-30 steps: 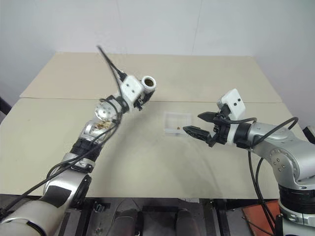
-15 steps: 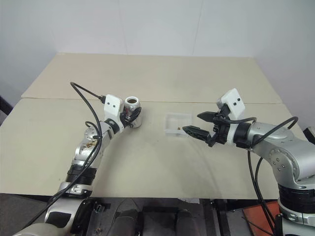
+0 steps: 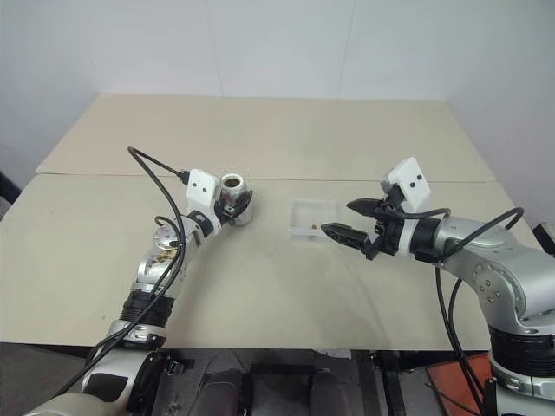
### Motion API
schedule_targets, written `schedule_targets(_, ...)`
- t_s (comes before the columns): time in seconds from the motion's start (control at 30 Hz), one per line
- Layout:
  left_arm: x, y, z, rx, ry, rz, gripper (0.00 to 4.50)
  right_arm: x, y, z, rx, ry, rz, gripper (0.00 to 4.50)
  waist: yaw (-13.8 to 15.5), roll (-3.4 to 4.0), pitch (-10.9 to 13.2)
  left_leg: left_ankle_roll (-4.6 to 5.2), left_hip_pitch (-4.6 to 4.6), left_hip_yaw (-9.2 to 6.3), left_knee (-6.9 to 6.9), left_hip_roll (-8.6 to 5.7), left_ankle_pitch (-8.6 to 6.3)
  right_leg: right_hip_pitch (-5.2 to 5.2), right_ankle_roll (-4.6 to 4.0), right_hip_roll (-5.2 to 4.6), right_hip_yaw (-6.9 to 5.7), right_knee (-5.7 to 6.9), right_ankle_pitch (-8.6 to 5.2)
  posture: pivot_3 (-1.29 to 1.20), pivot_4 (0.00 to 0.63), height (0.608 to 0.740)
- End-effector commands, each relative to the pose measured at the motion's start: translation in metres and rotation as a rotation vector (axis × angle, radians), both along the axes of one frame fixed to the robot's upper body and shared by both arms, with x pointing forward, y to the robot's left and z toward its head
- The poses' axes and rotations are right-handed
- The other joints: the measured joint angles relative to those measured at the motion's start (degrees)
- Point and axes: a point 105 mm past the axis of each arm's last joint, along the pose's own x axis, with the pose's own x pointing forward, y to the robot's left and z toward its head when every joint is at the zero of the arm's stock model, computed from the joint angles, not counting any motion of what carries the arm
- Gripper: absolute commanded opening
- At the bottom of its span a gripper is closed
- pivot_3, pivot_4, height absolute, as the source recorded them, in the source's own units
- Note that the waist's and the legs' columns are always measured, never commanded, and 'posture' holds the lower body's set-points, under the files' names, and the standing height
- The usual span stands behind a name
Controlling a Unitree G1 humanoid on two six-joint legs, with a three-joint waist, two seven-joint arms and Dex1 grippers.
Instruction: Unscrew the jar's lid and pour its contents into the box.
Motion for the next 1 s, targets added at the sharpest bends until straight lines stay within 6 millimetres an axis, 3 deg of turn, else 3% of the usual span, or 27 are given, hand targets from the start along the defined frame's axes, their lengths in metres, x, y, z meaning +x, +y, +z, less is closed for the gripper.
schedule_targets(0.03,-0.004,-0.001,0.017,0.007,-0.066,-0.012,4.3,-0.004,0.004,0.008,-0.002,-0.049,0.019,4.5,0.0,0.0,0.0,0.0,0.0,0.0,0.0,0.0,0.0,0.0,0.0,0.0,0.0,-0.01,0.0,0.0,0.15,0.74)
schedule_targets(0.63,-0.036,0.015,0.017,0.063,-0.018,-0.035,4.45,-0.005,0.004,0.003,-0.009,-0.039,0.021,4.5,-0.1,0.0,0.0,0.0,0.01,0.0,-0.03,0.02,0.0,-0.01,0.0,0.0,0.01,-0.03,0.0,0.0,0.15,0.74)
schedule_targets(0.8,-0.065,0.033,0.021,0.123,0.024,-0.101,4.45,-0.01,-0.001,-0.001,-0.024,-0.024,0.028,4.5,-0.3,0.01,0.0,0.0,0.02,0.01,-0.09,0.04,0.0,-0.03,-0.01,0.01,0.03,-0.02,-0.01,0.0,0.15,0.74)
schedule_targets(1.0,-0.105,0.053,0.041,0.198,-0.005,-0.347,4.45,-0.01,-0.01,-0.006,-0.055,-0.019,0.053,4.5,-0.7,0.02,0.0,-0.01,0.12,0.04,-0.13,0.07,0.0,-0.01,-0.04,0.01,0.04,-0.05,-0.03,0.0,0.15,0.74)
